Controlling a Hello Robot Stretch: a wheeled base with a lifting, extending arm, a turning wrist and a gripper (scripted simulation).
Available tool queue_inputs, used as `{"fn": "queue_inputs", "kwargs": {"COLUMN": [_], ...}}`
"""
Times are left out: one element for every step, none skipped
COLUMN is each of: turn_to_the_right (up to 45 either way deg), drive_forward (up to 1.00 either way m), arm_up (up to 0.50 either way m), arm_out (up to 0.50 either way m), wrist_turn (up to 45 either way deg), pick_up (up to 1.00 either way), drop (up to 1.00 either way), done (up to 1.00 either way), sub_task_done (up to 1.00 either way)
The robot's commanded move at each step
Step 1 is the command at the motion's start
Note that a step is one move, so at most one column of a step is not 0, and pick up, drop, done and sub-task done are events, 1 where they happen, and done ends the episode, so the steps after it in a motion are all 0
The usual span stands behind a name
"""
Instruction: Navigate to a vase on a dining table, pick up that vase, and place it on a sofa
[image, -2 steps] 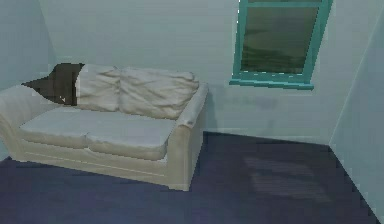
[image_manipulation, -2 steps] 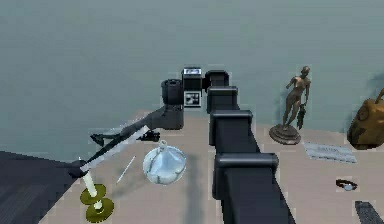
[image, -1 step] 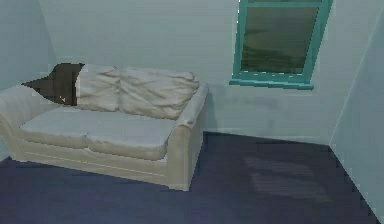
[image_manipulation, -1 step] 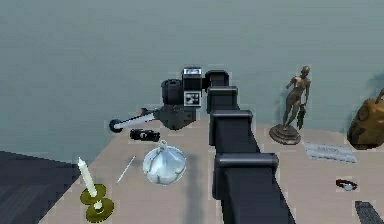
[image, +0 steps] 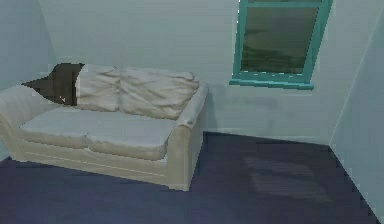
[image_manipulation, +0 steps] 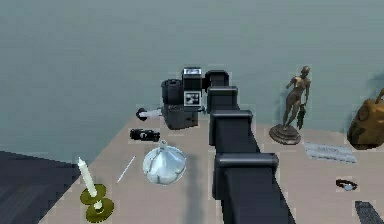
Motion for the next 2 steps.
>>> {"fn": "queue_inputs", "kwargs": {"turn_to_the_right": [0.0,0.0], "drive_forward": [0.0,0.0], "arm_up": [-0.3,0.0], "arm_out": [0.0,0.0], "wrist_turn": [0.0,0.0], "pick_up": [0.0,1.0], "drop": [0.0,0.0], "done": [0.0,0.0], "sub_task_done": [0.0,0.0]}}
